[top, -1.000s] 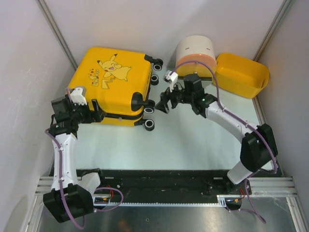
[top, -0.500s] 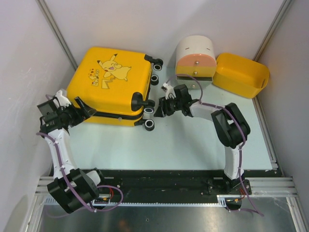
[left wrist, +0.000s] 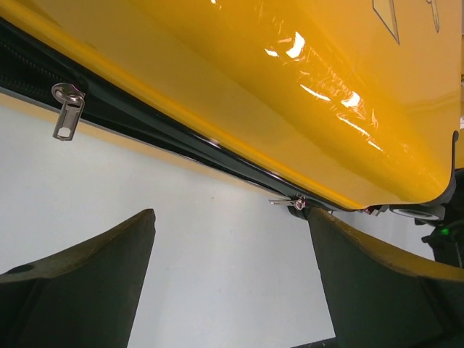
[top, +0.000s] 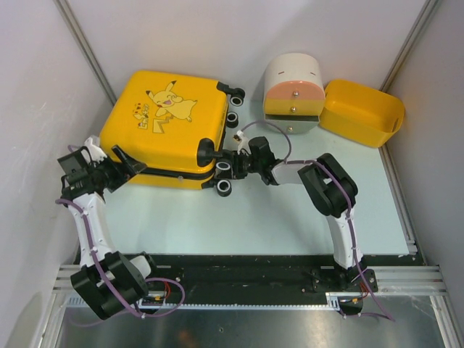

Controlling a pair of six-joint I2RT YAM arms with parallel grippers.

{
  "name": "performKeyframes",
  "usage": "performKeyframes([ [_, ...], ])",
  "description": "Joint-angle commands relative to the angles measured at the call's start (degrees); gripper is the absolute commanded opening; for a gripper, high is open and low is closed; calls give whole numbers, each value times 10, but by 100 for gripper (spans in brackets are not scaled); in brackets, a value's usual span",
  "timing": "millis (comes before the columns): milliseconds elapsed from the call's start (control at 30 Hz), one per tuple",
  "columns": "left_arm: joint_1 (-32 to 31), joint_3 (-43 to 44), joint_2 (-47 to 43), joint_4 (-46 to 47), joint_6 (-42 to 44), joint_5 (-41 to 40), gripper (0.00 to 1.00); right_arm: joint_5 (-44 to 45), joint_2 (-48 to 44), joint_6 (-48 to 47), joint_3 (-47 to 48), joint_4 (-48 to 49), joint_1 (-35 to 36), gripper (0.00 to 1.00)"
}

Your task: Open, take out, and arrange the luggage

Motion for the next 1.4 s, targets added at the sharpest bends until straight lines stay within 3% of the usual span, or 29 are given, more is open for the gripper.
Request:
performKeyframes([
  [0,5,-1,7,35,-28,8,91,-56,14,78,-58,25,62,24],
  [233,17,-20,-6,89,-37,44,93,-49,6,180,-114,116,130,20],
  [333,18,-25,-19,98,-43,40,94,-39,3,297,-163,198,172,20],
  [500,25,-28,-20,109,-53,33,94,-19,-59,297,-194,258,253,20],
  [600,28,-30,-18,109,-55,30,94,-33,-100,245,-194,237,233,20],
  [633,29,-31,-19,110,-54,31,94,-51,-126,209,-194,223,196,20],
  [733,29,-36,-29,110,-53,29,94,-96,-168,144,-194,124,106,24],
  [800,30,-40,-33,112,-55,29,94,-108,-192,53,-187,16,59,29],
  [900,30,-47,-36,114,-59,33,94,-80,-247,-102,-172,-121,-14,37],
  [933,30,-50,-38,115,-60,34,94,-29,-261,-130,-170,-141,-30,38],
  [1033,30,-60,-45,119,-58,29,94,38,-281,-179,-168,-130,-87,42],
  [1100,30,-64,-48,124,-58,29,94,59,-264,-186,-159,-72,-117,52],
  [1367,30,-71,-46,125,-55,35,94,28,-190,-279,-36,2,-125,79],
])
